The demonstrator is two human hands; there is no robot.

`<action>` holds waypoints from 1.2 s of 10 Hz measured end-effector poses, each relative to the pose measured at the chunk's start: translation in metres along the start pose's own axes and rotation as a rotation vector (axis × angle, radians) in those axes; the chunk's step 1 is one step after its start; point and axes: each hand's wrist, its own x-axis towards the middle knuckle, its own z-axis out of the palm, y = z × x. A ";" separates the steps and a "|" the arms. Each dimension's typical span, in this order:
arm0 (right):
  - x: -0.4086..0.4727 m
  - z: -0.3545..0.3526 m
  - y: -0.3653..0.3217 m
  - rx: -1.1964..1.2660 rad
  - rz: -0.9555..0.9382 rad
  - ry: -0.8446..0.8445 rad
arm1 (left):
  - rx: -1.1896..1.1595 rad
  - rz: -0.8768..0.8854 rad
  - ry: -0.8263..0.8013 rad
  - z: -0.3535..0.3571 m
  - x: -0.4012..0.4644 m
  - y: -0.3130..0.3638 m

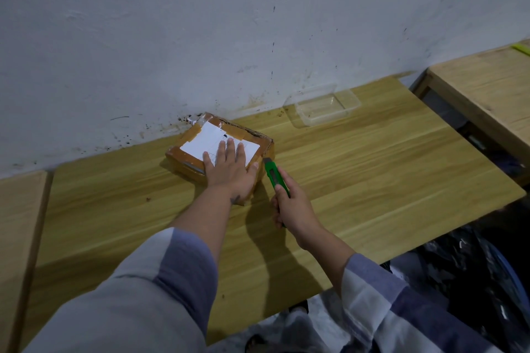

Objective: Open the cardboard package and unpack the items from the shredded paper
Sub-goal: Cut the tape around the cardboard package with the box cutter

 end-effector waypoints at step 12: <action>0.022 0.014 0.025 -0.001 -0.091 0.064 | -0.002 0.011 -0.005 0.001 0.001 -0.002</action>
